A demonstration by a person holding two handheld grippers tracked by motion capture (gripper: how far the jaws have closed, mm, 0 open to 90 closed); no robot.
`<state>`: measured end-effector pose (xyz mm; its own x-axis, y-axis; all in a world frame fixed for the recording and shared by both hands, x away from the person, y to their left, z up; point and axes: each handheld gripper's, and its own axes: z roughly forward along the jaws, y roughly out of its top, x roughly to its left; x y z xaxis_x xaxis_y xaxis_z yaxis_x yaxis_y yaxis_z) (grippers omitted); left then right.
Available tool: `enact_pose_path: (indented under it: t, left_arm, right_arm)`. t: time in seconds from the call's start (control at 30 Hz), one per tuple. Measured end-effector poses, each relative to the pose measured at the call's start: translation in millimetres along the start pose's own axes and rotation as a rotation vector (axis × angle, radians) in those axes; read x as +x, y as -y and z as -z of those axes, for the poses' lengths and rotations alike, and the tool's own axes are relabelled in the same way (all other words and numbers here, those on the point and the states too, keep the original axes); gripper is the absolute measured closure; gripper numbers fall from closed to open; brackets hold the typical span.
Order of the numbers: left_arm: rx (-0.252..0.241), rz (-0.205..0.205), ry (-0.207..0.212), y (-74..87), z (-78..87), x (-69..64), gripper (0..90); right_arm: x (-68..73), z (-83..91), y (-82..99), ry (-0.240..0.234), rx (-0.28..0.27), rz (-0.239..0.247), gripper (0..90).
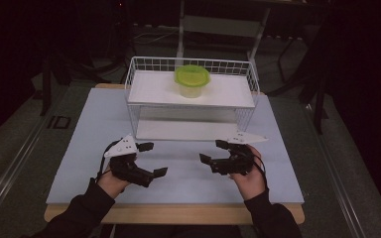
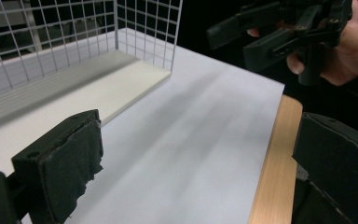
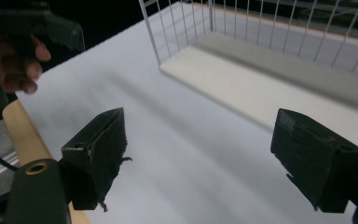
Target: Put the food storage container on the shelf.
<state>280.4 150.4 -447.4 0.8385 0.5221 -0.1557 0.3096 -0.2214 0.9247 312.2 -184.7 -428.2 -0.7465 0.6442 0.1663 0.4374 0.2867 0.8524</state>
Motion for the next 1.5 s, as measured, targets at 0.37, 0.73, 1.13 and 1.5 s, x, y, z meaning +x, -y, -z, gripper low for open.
enact_pose_path:
  t: [0.37,0.73,1.13,1.5]
  left_arm:
    - [0.054,0.003,-0.007,23.7,3.6,3.6,2.2]
    - [0.106,-0.006,-0.020,50.3,12.3,11.4,2.2]
    - [0.130,0.008,-0.028,62.8,15.3,18.3,2.2]
    - [0.162,0.014,-0.067,65.3,15.0,20.9,2.2]
  right_arm:
    - [-9.0,12.6,42.4,0.007,0.019,-0.018,17.8]
    - [-6.2,22.6,60.7,0.037,0.058,0.024,17.7]
    - [-18.0,20.2,73.2,0.069,0.102,0.011,17.8]
    - [-23.0,15.0,77.1,0.072,0.128,-0.002,17.8]
